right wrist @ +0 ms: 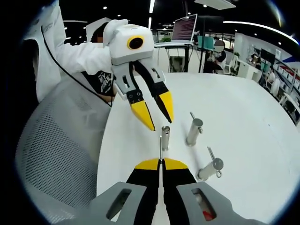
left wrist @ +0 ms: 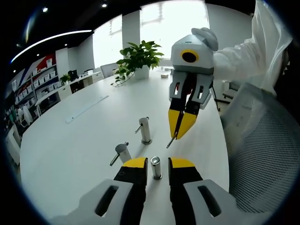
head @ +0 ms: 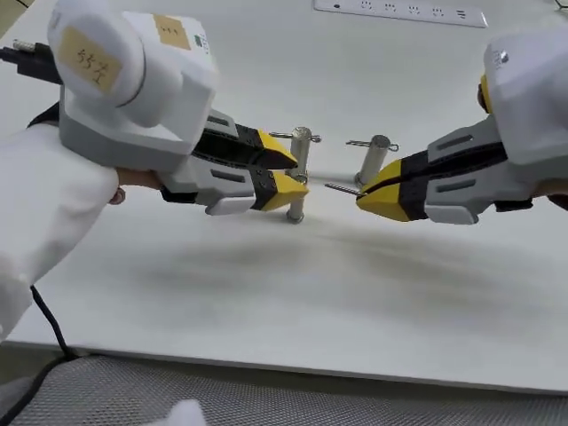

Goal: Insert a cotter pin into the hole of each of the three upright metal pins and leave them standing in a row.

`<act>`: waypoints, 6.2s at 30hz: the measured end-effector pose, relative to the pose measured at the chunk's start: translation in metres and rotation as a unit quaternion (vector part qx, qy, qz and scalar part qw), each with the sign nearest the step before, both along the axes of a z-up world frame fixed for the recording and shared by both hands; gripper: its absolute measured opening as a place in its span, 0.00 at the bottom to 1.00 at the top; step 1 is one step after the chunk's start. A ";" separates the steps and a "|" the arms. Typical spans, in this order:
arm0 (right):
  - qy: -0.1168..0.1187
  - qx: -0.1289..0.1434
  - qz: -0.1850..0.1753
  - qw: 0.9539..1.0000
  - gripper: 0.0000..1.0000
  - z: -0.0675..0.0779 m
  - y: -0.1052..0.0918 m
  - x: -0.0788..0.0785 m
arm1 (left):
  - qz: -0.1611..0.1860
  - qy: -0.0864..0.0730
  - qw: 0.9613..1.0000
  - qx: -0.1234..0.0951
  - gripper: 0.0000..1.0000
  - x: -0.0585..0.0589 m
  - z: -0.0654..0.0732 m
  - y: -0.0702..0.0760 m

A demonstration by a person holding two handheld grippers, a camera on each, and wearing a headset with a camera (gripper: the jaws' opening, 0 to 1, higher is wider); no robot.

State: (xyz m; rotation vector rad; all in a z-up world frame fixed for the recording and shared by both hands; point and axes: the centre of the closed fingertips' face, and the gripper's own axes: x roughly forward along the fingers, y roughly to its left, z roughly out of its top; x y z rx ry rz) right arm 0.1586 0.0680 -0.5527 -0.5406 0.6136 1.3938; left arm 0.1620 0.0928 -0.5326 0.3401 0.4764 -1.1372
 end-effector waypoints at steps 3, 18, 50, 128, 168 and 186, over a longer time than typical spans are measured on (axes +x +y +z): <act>0.003 -0.004 0.002 1.000 0.00 -0.001 0.002 0.001 | -0.005 0.004 1.000 0.001 0.16 0.001 -0.002 0.000; 0.013 -0.021 0.010 1.000 0.00 -0.009 0.011 0.008 | -0.028 0.015 0.999 0.007 0.06 0.007 -0.012 0.003; 0.003 -0.030 0.046 0.998 0.00 -0.012 0.034 0.014 | -0.046 0.017 0.999 0.018 0.06 0.004 -0.013 -0.004; 0.024 -0.027 0.052 0.998 0.12 -0.018 0.050 0.009 | 0.003 0.067 0.997 -0.025 0.66 -0.023 -0.014 0.033; -0.026 -0.031 0.045 0.998 0.04 -0.001 0.013 0.009 | 0.030 0.065 0.997 -0.017 0.99 -0.027 -0.029 0.048; -0.031 -0.045 0.008 0.998 0.04 -0.001 -0.068 0.028 | 0.042 0.075 0.996 -0.010 0.99 -0.028 -0.030 0.041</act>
